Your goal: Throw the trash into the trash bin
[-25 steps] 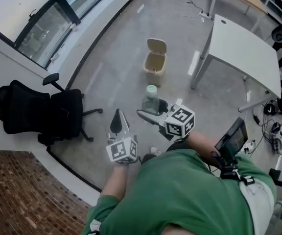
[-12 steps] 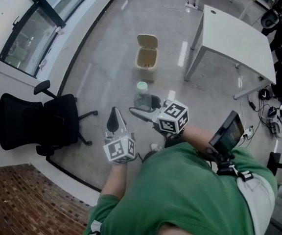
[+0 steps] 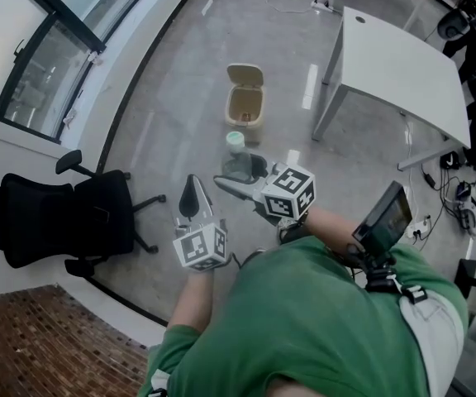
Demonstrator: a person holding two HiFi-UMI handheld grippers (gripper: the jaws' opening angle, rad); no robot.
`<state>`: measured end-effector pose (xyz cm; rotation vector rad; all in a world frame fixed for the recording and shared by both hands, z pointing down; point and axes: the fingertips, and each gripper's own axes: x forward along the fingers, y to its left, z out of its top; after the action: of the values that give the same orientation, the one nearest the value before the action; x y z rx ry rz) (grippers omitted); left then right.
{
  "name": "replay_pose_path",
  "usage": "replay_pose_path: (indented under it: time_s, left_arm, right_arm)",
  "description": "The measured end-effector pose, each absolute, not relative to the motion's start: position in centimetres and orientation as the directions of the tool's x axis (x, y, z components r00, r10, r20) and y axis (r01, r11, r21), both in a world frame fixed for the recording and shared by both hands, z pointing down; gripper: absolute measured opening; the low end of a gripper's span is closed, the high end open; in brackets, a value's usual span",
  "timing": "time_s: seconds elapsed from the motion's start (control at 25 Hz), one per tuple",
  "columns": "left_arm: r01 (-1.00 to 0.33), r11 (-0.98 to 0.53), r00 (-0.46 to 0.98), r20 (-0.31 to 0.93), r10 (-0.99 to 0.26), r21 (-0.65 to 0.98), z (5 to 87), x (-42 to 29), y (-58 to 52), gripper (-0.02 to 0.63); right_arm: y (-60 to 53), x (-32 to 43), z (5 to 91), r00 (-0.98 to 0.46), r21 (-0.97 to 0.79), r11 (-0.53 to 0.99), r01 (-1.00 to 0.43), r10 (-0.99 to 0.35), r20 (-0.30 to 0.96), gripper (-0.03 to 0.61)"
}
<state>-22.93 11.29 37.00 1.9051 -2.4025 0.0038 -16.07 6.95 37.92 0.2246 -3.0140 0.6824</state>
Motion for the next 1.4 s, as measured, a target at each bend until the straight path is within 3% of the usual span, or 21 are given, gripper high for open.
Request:
replay_pose_path:
  time_s: [0.76, 1.4]
  left_arm:
    - [-0.972, 0.233, -0.234, 0.104, -0.967, -0.020, 37.6, -21.3, -0.3, 0.006]
    - [-0.998, 0.058, -0.055, 0.108, -0.993, 0.024, 39.4, -28.7, -9.8, 0.006]
  right_arm:
    - [-4.8, -14.6, 38.9, -0.990, -0.467, 0.873, -0.142, -0.133, 0.053, 0.328]
    - [-13.2, -21.0, 40.5, -0.945, -0.438, 0.838, -0.326, -0.301, 0.128, 0.328]
